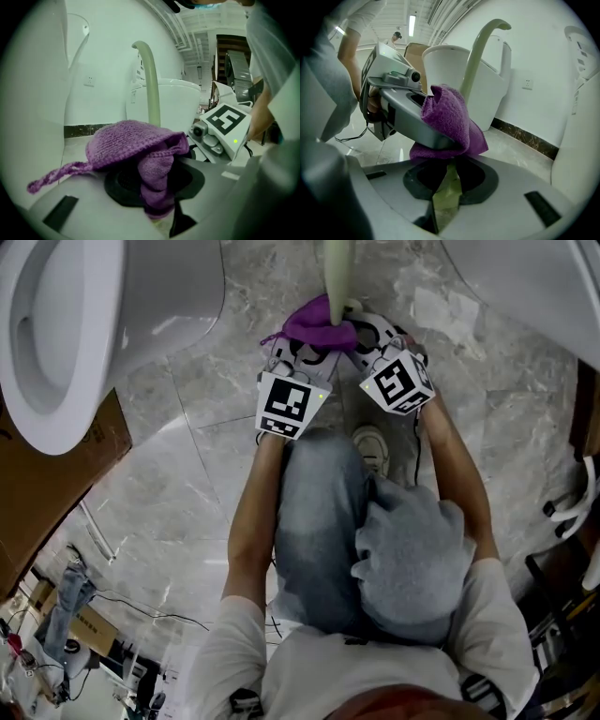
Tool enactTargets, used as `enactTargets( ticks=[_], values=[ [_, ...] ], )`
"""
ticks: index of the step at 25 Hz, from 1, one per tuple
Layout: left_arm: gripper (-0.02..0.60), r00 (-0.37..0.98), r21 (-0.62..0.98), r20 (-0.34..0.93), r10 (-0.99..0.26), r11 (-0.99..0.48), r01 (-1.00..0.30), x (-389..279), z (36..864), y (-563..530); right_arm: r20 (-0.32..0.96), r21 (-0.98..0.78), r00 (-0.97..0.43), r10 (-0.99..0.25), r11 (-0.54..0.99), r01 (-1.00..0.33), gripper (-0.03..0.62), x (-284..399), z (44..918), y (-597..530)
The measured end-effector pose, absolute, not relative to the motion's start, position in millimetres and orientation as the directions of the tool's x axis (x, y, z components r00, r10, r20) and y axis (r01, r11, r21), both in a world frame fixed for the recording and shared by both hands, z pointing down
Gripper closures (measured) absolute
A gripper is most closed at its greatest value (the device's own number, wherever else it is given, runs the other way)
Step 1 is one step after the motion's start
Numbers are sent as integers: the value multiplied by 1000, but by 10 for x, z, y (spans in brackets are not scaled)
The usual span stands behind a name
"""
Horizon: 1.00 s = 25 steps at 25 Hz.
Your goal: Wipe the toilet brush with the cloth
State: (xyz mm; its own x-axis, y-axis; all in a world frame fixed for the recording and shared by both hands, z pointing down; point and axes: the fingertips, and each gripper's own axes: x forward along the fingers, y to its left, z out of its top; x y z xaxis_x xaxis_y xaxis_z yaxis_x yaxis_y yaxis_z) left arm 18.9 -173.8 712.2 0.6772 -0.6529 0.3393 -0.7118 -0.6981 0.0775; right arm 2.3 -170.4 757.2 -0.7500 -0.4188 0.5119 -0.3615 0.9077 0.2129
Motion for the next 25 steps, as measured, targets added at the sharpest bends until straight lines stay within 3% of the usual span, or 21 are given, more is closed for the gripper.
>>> enactTargets(
  ticks=[25],
  values=[
    [462,729,111,207,-652,-725,-680,131,6132,-1812,539,214,-737,-408,912,-349,531,21,7577,-1696]
  ],
)
